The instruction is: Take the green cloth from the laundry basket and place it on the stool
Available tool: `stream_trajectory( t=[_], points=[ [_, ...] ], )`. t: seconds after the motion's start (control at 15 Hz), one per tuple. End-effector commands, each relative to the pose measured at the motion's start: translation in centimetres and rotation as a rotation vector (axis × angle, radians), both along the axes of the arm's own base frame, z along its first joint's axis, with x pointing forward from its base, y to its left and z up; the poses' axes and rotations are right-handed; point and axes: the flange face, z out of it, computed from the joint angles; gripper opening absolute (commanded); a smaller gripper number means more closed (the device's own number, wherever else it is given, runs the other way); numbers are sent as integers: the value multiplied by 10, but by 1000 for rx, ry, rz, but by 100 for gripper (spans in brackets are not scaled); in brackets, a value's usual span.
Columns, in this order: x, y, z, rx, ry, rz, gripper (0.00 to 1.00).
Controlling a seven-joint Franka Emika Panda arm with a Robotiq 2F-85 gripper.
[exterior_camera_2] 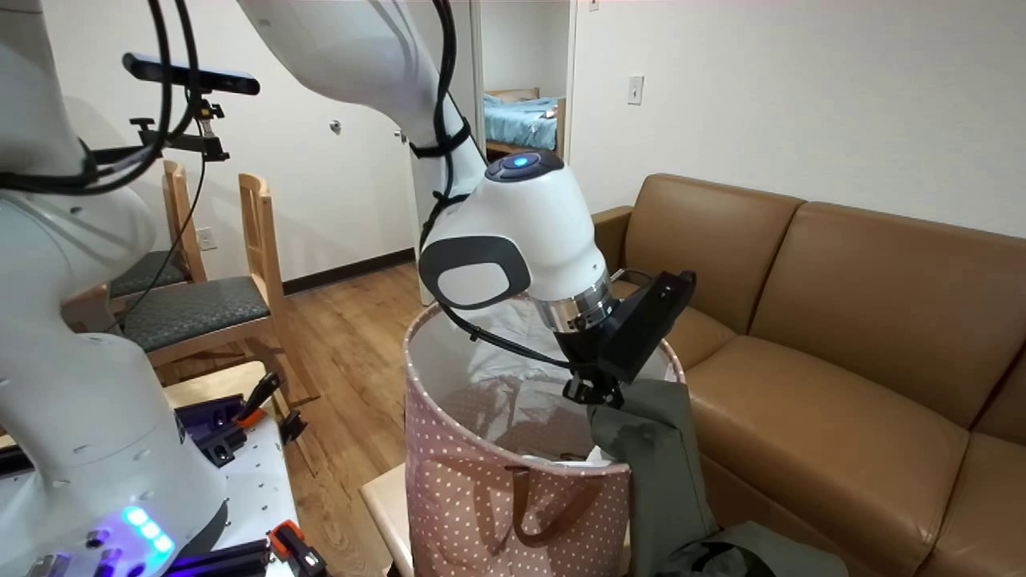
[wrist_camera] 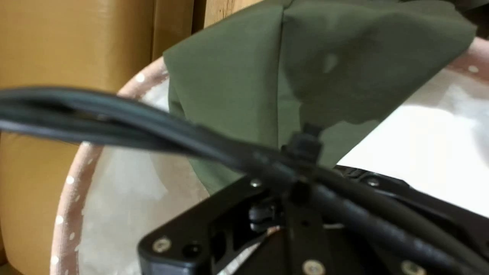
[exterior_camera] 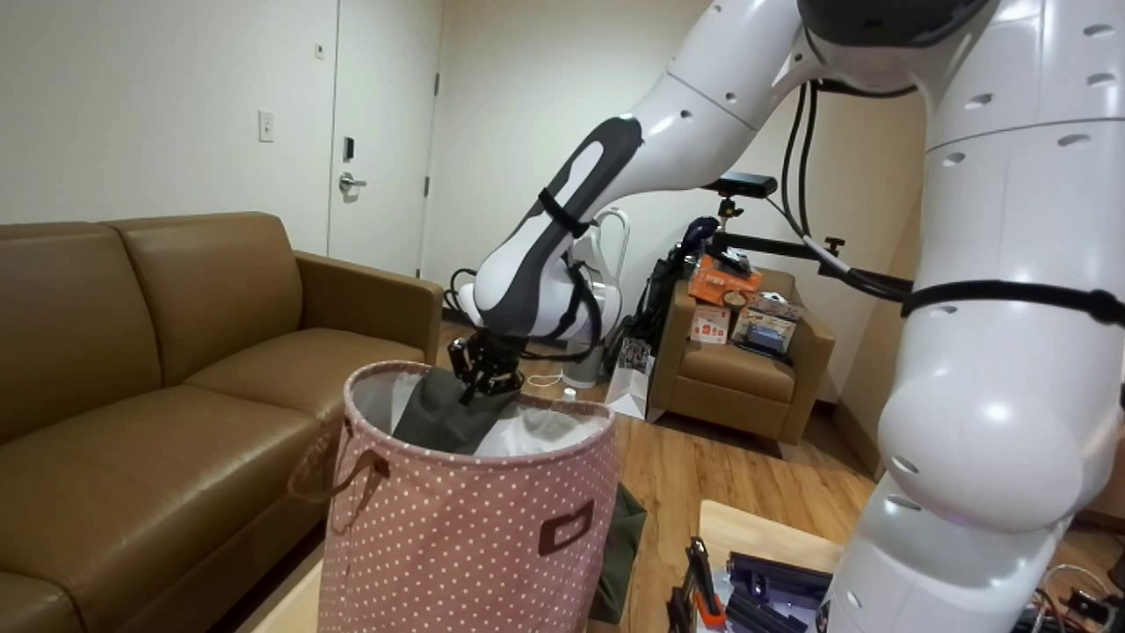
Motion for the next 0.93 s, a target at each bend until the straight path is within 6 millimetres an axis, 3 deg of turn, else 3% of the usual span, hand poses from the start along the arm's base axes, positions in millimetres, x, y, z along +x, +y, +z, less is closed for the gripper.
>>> stream_trajectory(
  t=[0.0,0.47,0.73,0.8,0.87],
  points=[
    [-1,-13,0,10,2,6,23],
    [-21,-39,-20,-34,61,-67,64],
    [-15,-31,-32,-27,71,-41,90],
    [-13,-28,-33,-25,68,-34,73],
    [-10,-25,-34,-22,65,-24,49]
  ],
)
